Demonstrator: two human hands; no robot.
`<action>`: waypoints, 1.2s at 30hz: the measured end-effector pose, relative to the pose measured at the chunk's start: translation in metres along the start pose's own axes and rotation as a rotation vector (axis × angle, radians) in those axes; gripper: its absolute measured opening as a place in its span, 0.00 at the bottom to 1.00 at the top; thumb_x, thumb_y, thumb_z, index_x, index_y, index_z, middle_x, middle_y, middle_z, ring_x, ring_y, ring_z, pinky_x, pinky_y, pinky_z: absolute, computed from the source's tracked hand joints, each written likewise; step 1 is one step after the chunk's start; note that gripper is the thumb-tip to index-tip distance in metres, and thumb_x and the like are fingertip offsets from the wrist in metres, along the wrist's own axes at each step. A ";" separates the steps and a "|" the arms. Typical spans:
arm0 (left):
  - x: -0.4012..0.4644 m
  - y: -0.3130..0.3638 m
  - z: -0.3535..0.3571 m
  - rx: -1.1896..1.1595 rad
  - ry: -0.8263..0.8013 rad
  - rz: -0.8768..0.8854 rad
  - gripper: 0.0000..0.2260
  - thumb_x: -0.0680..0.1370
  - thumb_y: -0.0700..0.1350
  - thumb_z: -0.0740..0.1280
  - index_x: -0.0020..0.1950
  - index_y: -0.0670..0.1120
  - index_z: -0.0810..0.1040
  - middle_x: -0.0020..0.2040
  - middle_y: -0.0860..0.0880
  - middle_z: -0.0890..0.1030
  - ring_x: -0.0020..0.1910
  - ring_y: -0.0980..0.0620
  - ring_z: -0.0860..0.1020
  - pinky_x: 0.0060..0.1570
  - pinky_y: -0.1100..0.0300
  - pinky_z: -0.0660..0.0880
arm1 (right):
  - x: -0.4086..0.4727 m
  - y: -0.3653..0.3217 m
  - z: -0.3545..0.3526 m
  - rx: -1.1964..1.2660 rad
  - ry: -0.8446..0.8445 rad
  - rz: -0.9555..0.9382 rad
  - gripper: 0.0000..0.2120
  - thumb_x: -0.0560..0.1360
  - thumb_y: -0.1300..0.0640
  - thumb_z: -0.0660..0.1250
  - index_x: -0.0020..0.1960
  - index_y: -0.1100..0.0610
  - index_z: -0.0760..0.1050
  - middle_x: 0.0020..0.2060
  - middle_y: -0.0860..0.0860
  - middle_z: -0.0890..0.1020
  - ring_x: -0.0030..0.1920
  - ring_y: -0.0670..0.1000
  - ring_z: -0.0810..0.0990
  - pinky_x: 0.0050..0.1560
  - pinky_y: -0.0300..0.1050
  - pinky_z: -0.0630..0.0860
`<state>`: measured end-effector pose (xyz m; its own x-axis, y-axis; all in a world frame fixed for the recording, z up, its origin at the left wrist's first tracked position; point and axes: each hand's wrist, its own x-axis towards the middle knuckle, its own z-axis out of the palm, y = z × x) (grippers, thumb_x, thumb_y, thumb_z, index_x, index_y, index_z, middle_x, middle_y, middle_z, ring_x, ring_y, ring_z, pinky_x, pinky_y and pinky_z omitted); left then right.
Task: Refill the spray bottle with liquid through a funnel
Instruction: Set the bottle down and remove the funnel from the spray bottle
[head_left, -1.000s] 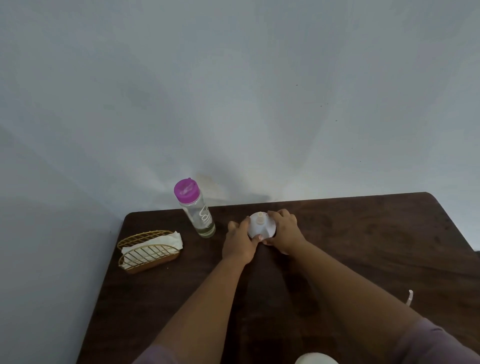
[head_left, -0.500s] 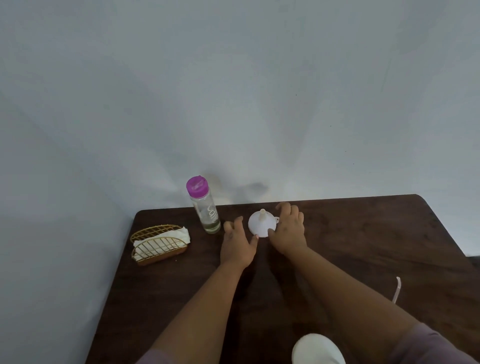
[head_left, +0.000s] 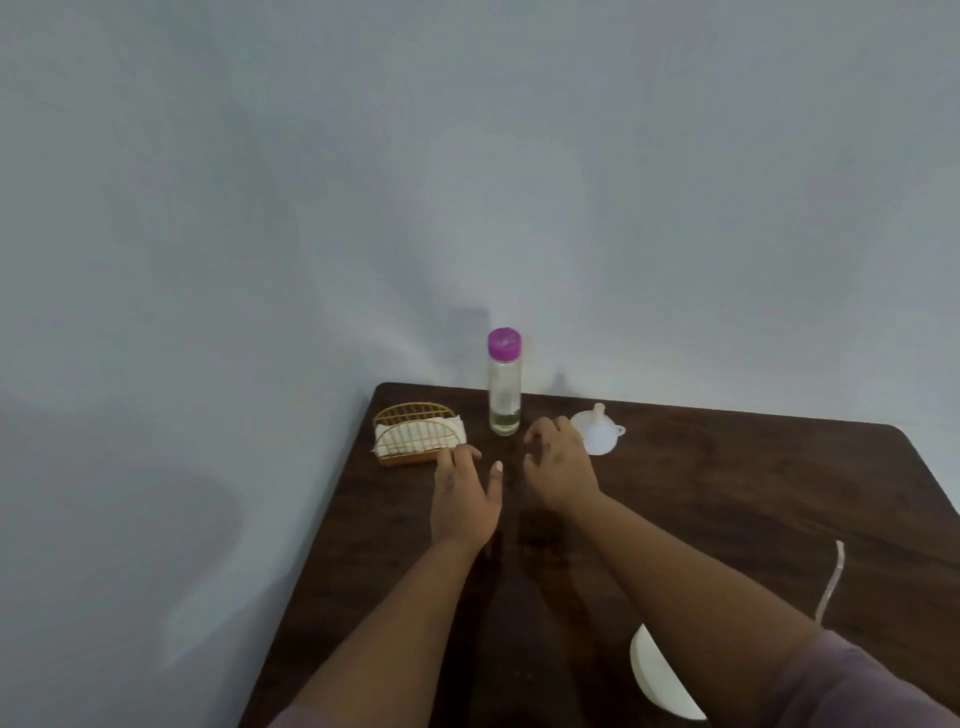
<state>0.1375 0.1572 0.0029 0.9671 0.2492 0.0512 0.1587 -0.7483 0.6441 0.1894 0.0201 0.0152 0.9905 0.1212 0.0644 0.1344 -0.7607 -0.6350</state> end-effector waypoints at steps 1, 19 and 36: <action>-0.004 -0.011 -0.008 0.001 0.018 -0.015 0.14 0.80 0.55 0.63 0.62 0.50 0.70 0.60 0.50 0.69 0.54 0.56 0.70 0.50 0.62 0.71 | -0.001 -0.009 0.007 -0.004 -0.042 -0.010 0.09 0.72 0.62 0.66 0.50 0.54 0.73 0.49 0.50 0.71 0.52 0.50 0.72 0.52 0.43 0.72; -0.013 -0.139 -0.044 0.295 -0.528 -0.438 0.38 0.78 0.55 0.66 0.80 0.55 0.46 0.80 0.51 0.39 0.78 0.39 0.38 0.73 0.34 0.52 | 0.067 -0.051 0.084 0.058 -0.340 0.193 0.23 0.75 0.70 0.58 0.66 0.53 0.72 0.64 0.57 0.76 0.58 0.56 0.78 0.56 0.47 0.77; -0.025 -0.082 -0.042 0.280 -0.356 -0.300 0.33 0.78 0.52 0.66 0.79 0.51 0.54 0.79 0.43 0.53 0.78 0.41 0.53 0.75 0.41 0.56 | 0.005 -0.026 0.028 0.222 -0.234 0.367 0.09 0.75 0.61 0.65 0.54 0.52 0.73 0.47 0.50 0.78 0.48 0.50 0.77 0.52 0.45 0.76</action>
<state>0.0922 0.2378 -0.0193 0.8712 0.2892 -0.3968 0.4375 -0.8240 0.3599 0.1902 0.0583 0.0111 0.9350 0.0298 -0.3535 -0.2575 -0.6286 -0.7339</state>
